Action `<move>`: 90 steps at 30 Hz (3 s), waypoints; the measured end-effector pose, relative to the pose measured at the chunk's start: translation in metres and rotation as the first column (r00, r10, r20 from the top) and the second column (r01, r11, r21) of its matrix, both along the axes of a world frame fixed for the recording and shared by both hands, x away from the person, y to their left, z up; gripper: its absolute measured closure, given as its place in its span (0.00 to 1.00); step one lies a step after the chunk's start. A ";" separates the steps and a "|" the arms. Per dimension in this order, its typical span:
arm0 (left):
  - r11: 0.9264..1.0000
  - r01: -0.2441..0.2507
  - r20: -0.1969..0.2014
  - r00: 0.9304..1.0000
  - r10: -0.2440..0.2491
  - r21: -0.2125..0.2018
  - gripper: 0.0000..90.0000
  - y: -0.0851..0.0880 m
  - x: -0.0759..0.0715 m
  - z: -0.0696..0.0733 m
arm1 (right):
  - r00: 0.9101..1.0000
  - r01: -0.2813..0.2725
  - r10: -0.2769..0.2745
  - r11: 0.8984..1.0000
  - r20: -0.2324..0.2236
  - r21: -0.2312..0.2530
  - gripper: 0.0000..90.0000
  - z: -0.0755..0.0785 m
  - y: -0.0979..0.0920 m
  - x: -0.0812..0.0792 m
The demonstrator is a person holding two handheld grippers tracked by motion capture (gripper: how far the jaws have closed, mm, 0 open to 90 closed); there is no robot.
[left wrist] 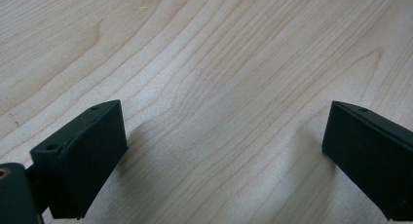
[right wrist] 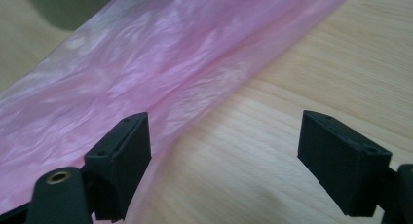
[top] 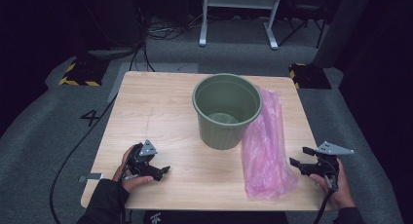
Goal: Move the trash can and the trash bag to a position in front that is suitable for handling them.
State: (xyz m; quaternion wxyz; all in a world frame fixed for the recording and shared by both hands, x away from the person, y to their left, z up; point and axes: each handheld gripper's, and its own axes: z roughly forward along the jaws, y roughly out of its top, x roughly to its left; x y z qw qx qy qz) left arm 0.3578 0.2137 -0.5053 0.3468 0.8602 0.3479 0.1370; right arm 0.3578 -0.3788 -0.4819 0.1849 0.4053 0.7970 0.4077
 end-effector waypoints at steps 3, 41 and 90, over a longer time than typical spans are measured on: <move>1.000 0.000 0.000 1.000 0.000 0.000 0.02 0.000 0.000 0.000 | 0.999 -0.038 0.037 0.998 -0.018 -0.045 0.23 -0.005 0.009 0.000; 1.000 -0.005 0.000 1.000 0.005 0.001 0.02 0.000 0.000 0.000 | 1.000 0.000 0.002 0.999 0.025 -0.051 0.30 0.008 0.013 0.019; 1.000 -0.006 0.001 1.000 0.006 0.001 0.02 0.000 -0.001 0.000 | 0.941 -0.315 0.316 0.949 0.126 -0.023 0.20 0.082 0.137 0.070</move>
